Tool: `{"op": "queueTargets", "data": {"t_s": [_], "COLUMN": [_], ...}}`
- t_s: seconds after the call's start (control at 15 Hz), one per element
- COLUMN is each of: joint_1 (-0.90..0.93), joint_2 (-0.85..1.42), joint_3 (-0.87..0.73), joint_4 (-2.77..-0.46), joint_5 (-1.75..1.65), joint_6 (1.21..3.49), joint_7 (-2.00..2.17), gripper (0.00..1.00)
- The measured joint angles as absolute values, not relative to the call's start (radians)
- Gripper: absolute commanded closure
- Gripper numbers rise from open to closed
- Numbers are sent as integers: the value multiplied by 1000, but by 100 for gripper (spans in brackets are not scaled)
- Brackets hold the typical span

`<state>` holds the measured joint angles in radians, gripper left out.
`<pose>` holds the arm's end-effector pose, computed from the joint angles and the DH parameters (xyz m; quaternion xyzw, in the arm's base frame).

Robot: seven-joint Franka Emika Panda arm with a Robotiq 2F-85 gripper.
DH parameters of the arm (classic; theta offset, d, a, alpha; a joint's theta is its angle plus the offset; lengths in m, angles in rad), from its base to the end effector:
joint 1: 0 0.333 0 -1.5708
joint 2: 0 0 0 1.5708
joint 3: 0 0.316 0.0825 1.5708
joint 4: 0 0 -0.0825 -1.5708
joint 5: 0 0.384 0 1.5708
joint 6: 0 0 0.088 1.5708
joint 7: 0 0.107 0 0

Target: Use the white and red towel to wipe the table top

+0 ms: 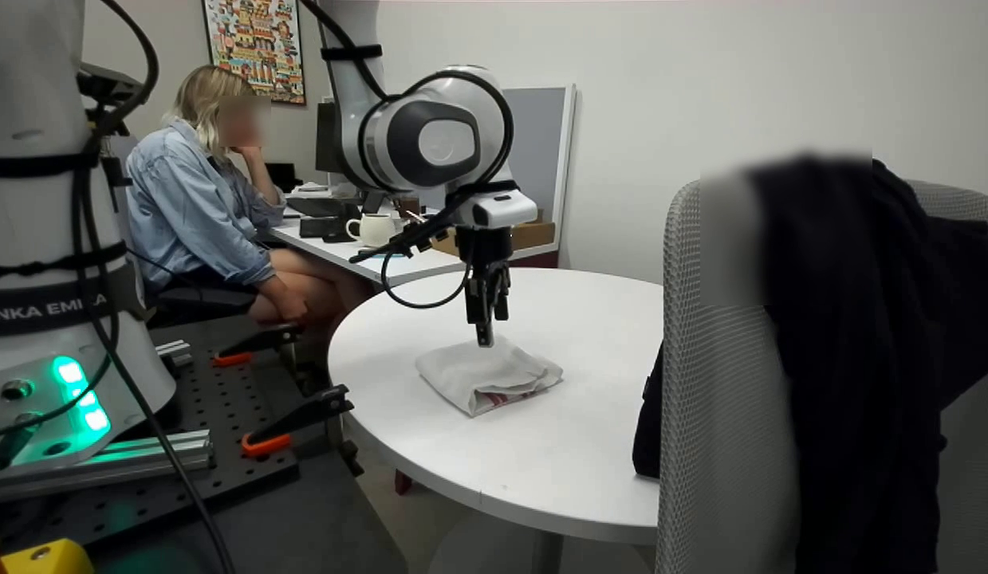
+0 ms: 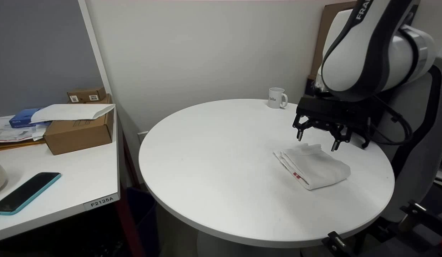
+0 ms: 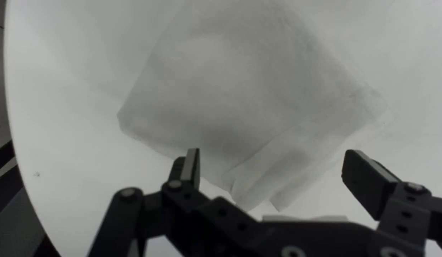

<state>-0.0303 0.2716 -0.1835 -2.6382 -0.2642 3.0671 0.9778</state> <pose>0.4278 -0.0768 0.1690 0.8927 -0.4418 0.0879 0.0124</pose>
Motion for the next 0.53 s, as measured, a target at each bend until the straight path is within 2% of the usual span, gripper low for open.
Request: {"op": "queueTargets", "data": {"t_s": [0.13, 0.2, 0.27, 0.53], "joint_1": [5, 17, 27, 37], "joint_2": [333, 362, 390, 473], "joint_3": [-187, -184, -180, -153], "joint_4": [-2621, -2612, -2604, -2567], "joint_5": [-174, -130, -88, 53], "joint_6": [3108, 3124, 3138, 3172], "joint_7": [950, 931, 911, 830], "gripper": [0, 6, 26, 56]}}
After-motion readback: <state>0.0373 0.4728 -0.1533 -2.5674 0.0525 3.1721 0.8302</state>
